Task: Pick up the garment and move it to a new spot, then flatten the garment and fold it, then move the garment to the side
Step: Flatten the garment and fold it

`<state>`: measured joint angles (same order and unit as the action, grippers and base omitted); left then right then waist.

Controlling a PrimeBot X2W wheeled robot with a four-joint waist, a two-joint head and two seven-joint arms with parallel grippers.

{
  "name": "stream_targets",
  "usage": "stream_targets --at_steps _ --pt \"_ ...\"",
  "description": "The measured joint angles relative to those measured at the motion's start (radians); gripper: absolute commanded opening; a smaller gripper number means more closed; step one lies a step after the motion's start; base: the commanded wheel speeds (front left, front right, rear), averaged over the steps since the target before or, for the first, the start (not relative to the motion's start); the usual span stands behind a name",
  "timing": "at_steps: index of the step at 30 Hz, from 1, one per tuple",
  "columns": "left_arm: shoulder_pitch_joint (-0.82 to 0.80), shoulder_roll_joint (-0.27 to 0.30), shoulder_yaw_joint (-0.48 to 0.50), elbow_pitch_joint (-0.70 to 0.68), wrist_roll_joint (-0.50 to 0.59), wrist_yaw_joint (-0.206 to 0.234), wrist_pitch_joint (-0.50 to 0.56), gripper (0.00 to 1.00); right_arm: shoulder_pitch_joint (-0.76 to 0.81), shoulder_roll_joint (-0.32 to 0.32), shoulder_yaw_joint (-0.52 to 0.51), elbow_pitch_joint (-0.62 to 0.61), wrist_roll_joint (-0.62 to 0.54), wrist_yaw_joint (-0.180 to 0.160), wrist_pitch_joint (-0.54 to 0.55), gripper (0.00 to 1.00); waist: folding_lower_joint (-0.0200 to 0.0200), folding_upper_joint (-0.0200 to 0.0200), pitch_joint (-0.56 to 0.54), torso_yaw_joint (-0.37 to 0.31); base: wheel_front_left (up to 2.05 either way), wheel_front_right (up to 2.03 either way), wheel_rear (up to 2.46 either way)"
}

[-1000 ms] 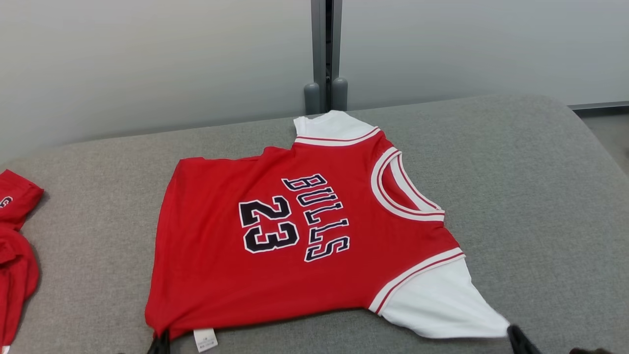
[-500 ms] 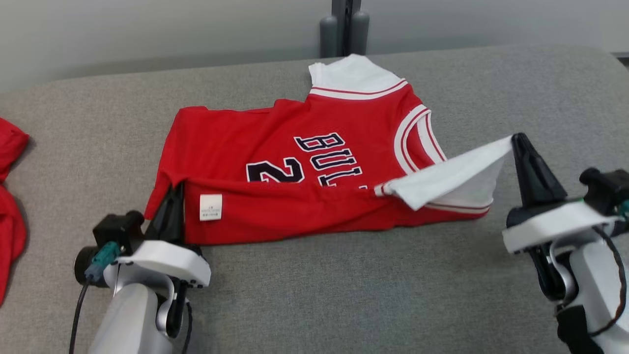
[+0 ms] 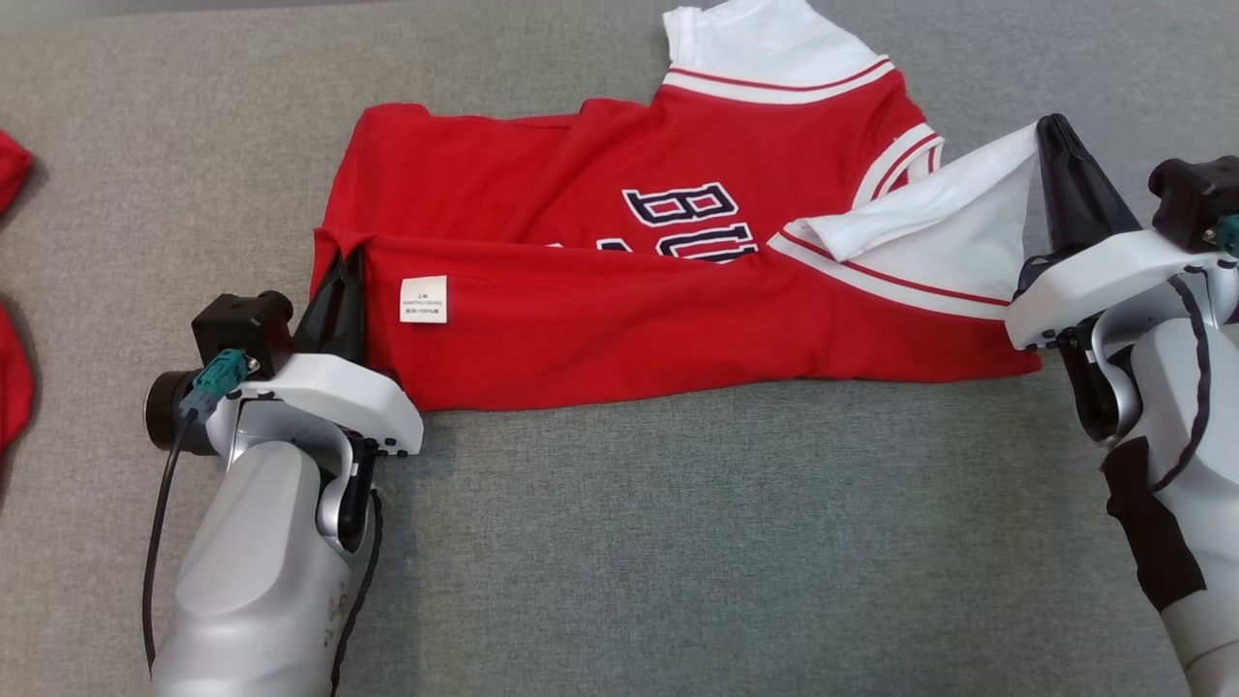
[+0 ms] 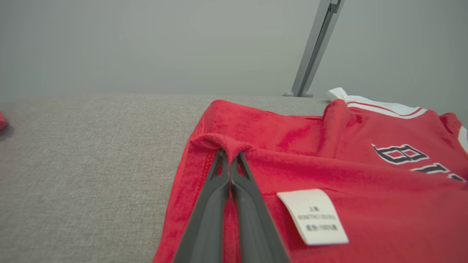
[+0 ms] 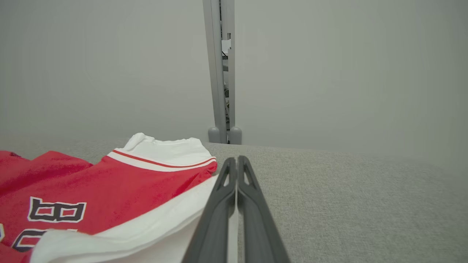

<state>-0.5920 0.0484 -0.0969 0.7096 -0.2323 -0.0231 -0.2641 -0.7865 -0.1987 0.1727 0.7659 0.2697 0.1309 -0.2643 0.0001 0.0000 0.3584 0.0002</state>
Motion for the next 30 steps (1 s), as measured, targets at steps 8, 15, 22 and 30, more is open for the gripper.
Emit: stream_targets --at_steps 8,15,22,30 --pt "0.019 0.001 0.002 -0.032 -0.025 0.052 0.000 1.00 -0.022 0.027 -0.066 -0.039 -0.040 0.000 0.000 1.00 -0.0001 0.0000 0.015 0.011 0.00 0.00 0.00" --pt "0.158 0.000 0.005 -0.118 -0.064 0.065 0.000 1.00 0.180 0.029 -0.061 -0.132 0.006 0.000 0.000 1.00 0.0000 0.0000 -0.013 0.006 0.00 0.00 0.00" --pt "0.241 -0.001 0.003 -0.142 -0.087 0.086 0.000 1.00 0.344 0.032 -0.030 -0.128 0.054 0.000 0.000 1.00 0.0000 0.0000 -0.034 -0.005 0.00 0.00 0.00" --pt "0.248 0.000 -0.004 -0.133 -0.087 0.086 0.000 1.00 0.355 0.053 -0.018 -0.047 0.092 0.000 -0.002 1.00 0.0000 0.0000 -0.036 0.007 0.00 0.00 0.00"
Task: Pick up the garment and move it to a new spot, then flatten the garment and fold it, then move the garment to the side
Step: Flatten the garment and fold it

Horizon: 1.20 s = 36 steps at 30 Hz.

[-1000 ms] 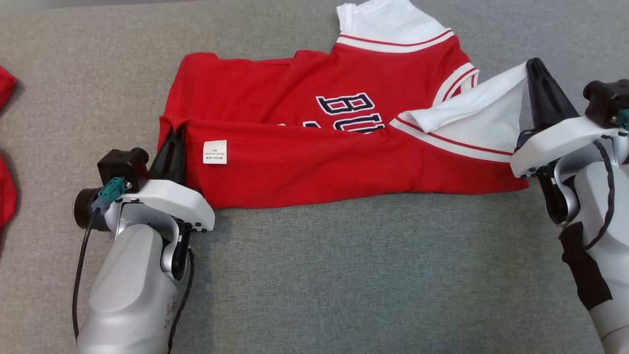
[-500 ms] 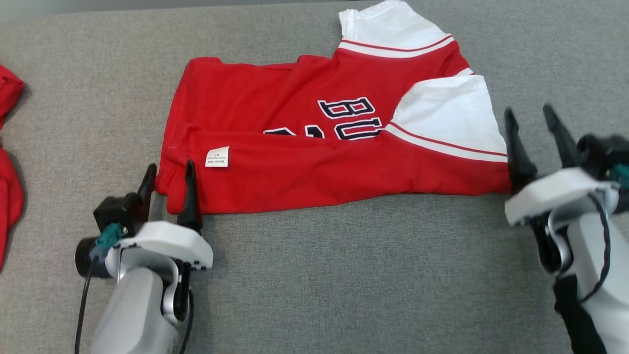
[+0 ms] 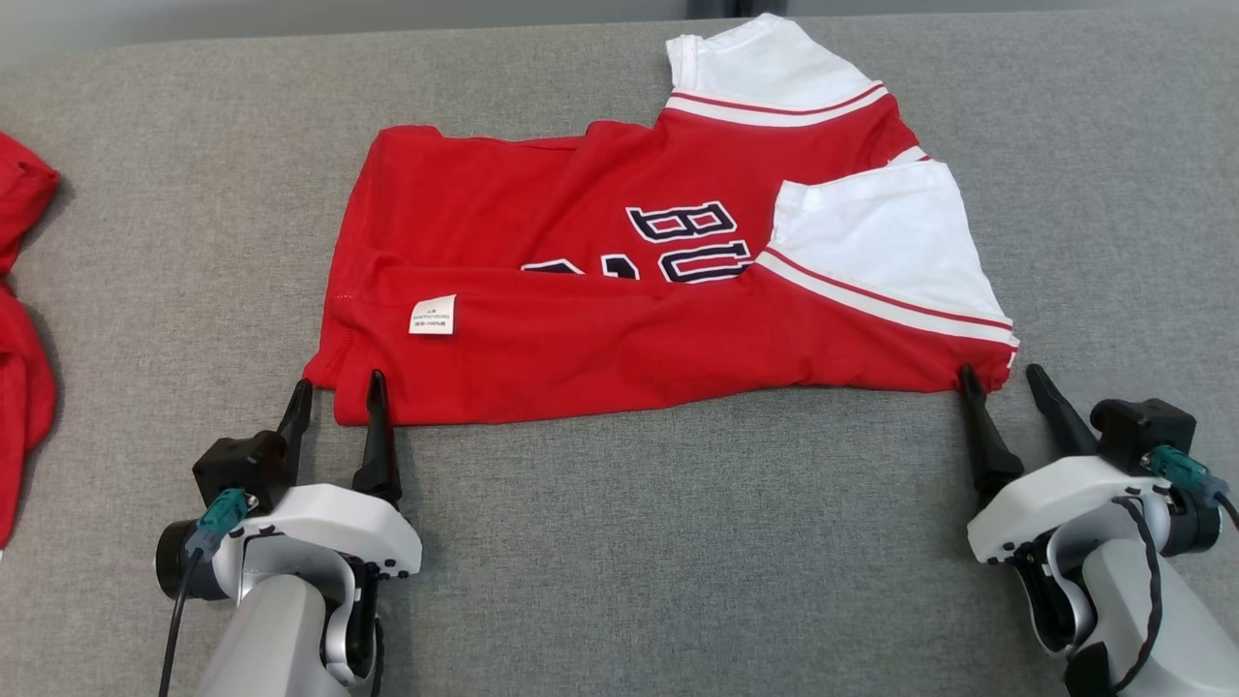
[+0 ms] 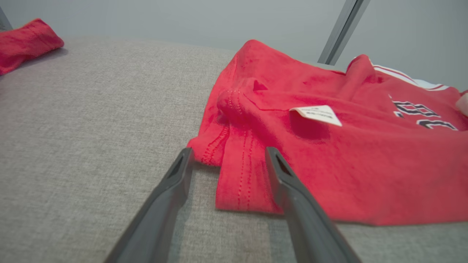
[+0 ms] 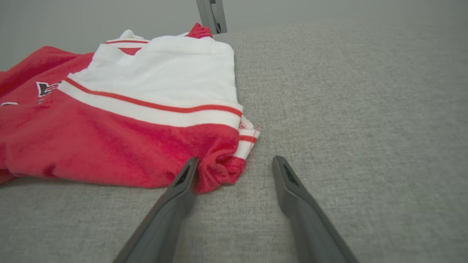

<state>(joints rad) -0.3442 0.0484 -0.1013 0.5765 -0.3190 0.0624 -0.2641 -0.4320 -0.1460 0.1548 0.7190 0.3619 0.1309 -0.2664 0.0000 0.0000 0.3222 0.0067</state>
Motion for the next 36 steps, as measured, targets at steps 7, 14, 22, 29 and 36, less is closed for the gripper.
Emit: stream_targets --at_steps 7,14,22,29,36 --pt "-0.004 0.000 0.002 0.031 -0.014 -0.010 0.000 1.00 -0.040 -0.002 0.051 0.020 0.030 0.000 -0.001 0.00 -0.0001 0.0000 0.004 0.009 0.00 0.00 0.00" --pt "-0.024 0.001 -0.009 0.093 -0.061 -0.042 -0.001 1.00 -0.041 -0.013 0.054 -0.025 0.046 0.000 0.002 0.00 0.0000 0.0000 0.005 -0.003 0.00 0.00 0.00" --pt "-0.086 0.007 -0.025 0.193 -0.115 -0.059 -0.009 0.00 -0.052 -0.010 0.041 -0.048 0.057 0.000 0.002 0.00 0.0000 0.0000 0.008 -0.017 0.00 0.00 0.00" --pt "-0.013 -0.003 0.012 0.153 -0.096 -0.062 0.000 0.00 -0.017 -0.005 -0.016 -0.035 0.057 0.000 0.002 0.00 0.0000 0.0000 -0.061 -0.010 0.00 0.00 0.00" --pt "0.155 -0.004 0.049 0.111 -0.059 -0.076 0.000 0.00 0.117 0.004 -0.011 -0.032 0.083 0.000 0.002 0.00 0.0000 0.0000 -0.176 -0.006 0.00 0.00 0.00"
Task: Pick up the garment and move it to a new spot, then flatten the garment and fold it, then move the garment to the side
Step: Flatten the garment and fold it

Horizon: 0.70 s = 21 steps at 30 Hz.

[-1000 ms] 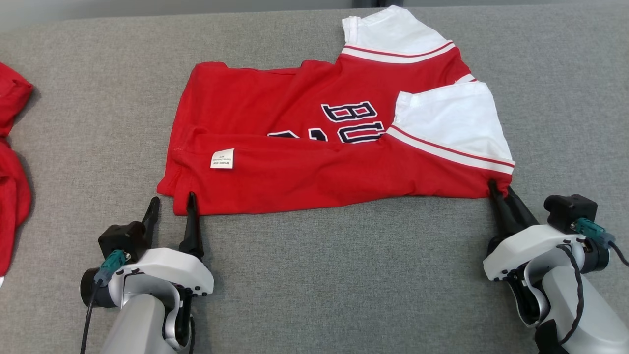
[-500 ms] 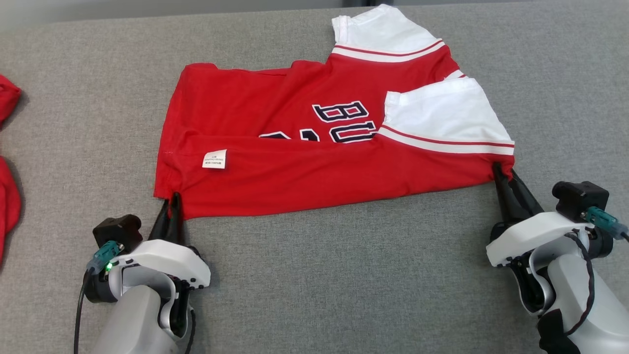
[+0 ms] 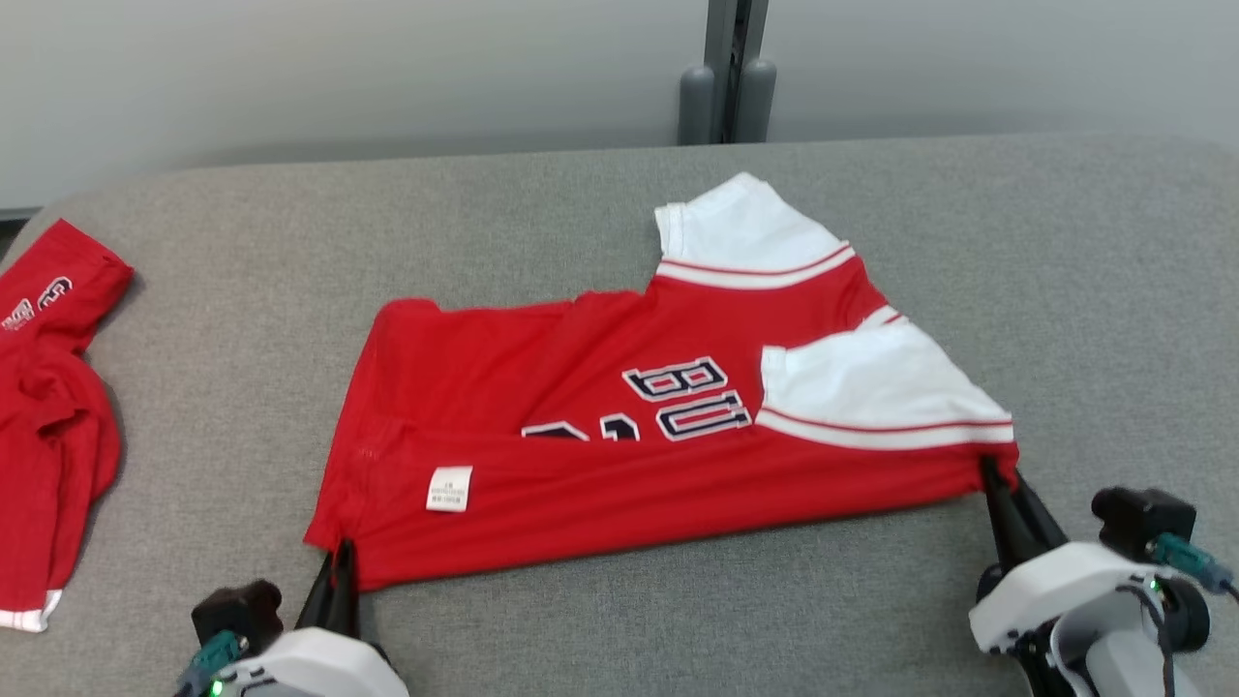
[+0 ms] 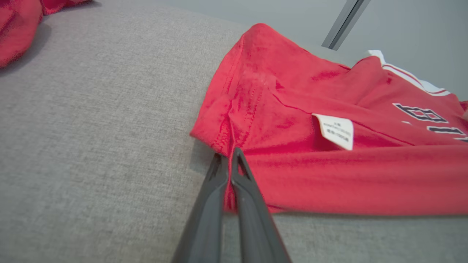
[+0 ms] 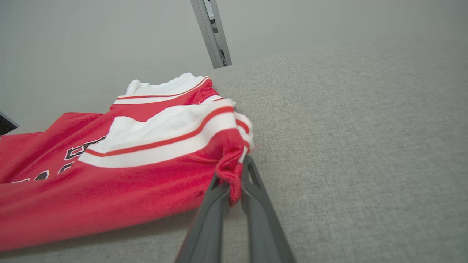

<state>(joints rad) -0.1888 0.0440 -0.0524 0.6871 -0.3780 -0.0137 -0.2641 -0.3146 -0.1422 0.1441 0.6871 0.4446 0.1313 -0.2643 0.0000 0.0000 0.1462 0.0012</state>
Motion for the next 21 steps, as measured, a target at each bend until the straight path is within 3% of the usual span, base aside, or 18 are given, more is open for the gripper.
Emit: stream_targets --at_steps 8,9,10,11,21 --pt "0.140 0.001 -0.026 -0.016 -0.011 0.008 0.000 0.00 0.160 0.001 0.022 -0.018 0.046 0.000 0.000 0.00 0.0000 0.0000 -0.078 0.003 0.00 0.00 0.00" --pt "0.141 0.001 -0.030 -0.018 -0.017 0.012 0.000 0.09 0.165 -0.001 0.022 -0.017 0.045 0.000 0.000 0.23 0.0000 0.0000 -0.072 0.003 0.00 0.00 0.00" --pt "0.140 0.001 -0.033 -0.024 -0.021 0.015 0.000 0.74 0.164 -0.002 0.020 -0.017 0.044 0.000 0.000 0.82 0.0000 0.0000 -0.065 0.002 0.00 0.00 0.00" --pt "0.139 0.001 -0.036 -0.035 -0.021 0.021 0.000 1.00 0.160 -0.002 0.013 -0.019 0.042 0.000 0.000 1.00 0.0000 0.0000 -0.058 0.001 0.00 0.00 0.00" --pt "-0.043 0.012 0.012 -0.131 0.081 0.050 0.000 1.00 0.015 0.000 -0.068 -0.089 -0.074 -0.001 0.000 1.00 0.0000 0.0000 0.030 -0.009 0.00 0.00 0.00"
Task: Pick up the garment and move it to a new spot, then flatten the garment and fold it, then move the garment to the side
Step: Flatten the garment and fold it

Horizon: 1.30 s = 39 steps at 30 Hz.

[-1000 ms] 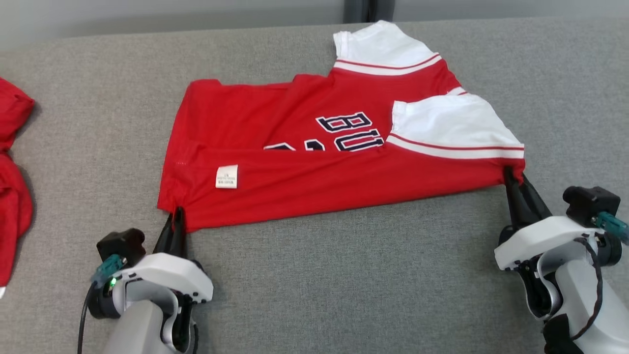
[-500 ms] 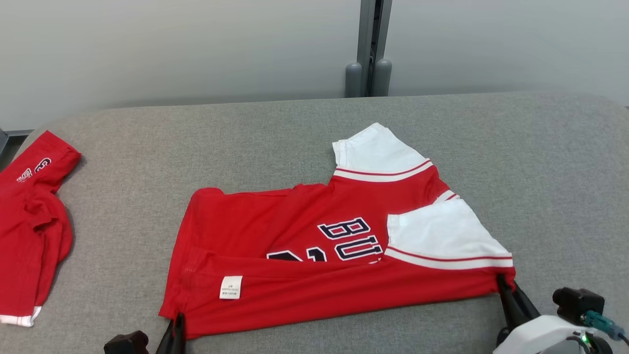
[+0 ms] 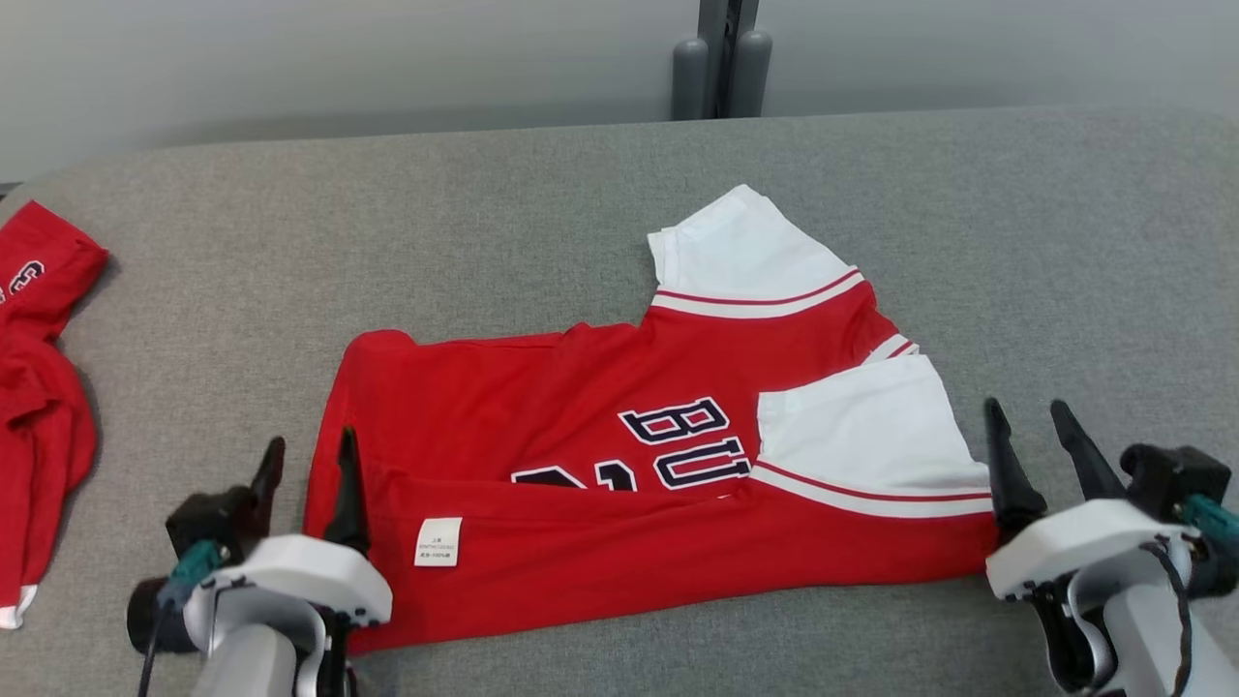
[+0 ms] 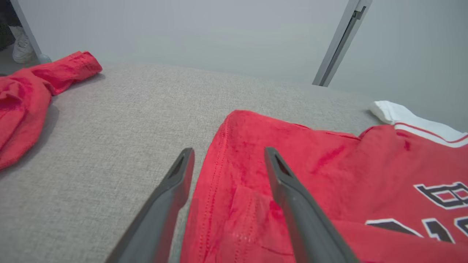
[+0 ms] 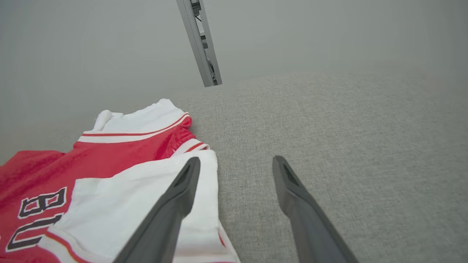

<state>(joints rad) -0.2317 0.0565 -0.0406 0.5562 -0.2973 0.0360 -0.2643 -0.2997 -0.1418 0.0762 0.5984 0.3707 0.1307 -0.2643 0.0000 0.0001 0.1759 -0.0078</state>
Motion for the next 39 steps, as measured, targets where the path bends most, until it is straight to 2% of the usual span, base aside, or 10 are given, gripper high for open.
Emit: stream_targets --at_steps 10,20,21,22,23,28,31,39 --pt "-0.306 0.065 -0.016 0.297 0.052 0.000 0.018 1.00 -0.165 0.027 0.103 0.000 -0.019 0.000 0.000 1.00 0.0000 -0.0001 0.092 -0.034 0.00 0.00 0.00" --pt "-0.423 0.066 -0.043 0.455 0.058 -0.026 0.007 1.00 -0.232 0.006 0.159 0.000 0.004 0.000 0.000 1.00 0.0000 0.0000 0.161 -0.060 0.00 0.00 0.00" --pt "-0.433 0.063 -0.045 0.461 0.058 -0.026 0.004 0.80 -0.243 0.000 0.164 0.002 0.008 0.000 0.000 1.00 0.0000 0.0000 0.165 -0.060 0.00 0.00 0.00" --pt "-0.439 0.061 -0.047 0.464 0.059 -0.027 0.003 0.48 -0.255 -0.007 0.171 0.005 0.009 0.000 0.000 1.00 0.0000 0.0000 0.168 -0.058 0.00 0.00 0.00" --pt "-0.446 0.058 -0.049 0.468 0.058 -0.027 0.003 0.00 -0.271 -0.014 0.181 0.011 0.010 0.000 0.000 1.00 0.0000 0.0000 0.170 -0.055 0.00 0.00 0.00" --pt "-0.471 0.040 -0.060 0.474 0.059 -0.036 0.000 0.00 -0.383 -0.040 0.237 0.072 0.035 0.000 0.014 1.00 0.0000 0.0000 0.180 -0.028 0.00 0.00 0.00" --pt "-0.472 0.026 -0.062 0.434 0.059 -0.035 0.001 0.00 -0.477 -0.059 0.266 0.115 0.050 0.000 0.047 1.00 0.0000 0.0000 0.187 0.000 0.00 0.00 0.00" --pt "-0.468 -0.006 -0.111 0.316 0.065 -0.044 0.001 0.00 -0.656 -0.089 0.339 0.268 0.095 0.000 0.192 1.00 0.0000 0.0000 0.211 0.095 0.00 0.00 0.00"
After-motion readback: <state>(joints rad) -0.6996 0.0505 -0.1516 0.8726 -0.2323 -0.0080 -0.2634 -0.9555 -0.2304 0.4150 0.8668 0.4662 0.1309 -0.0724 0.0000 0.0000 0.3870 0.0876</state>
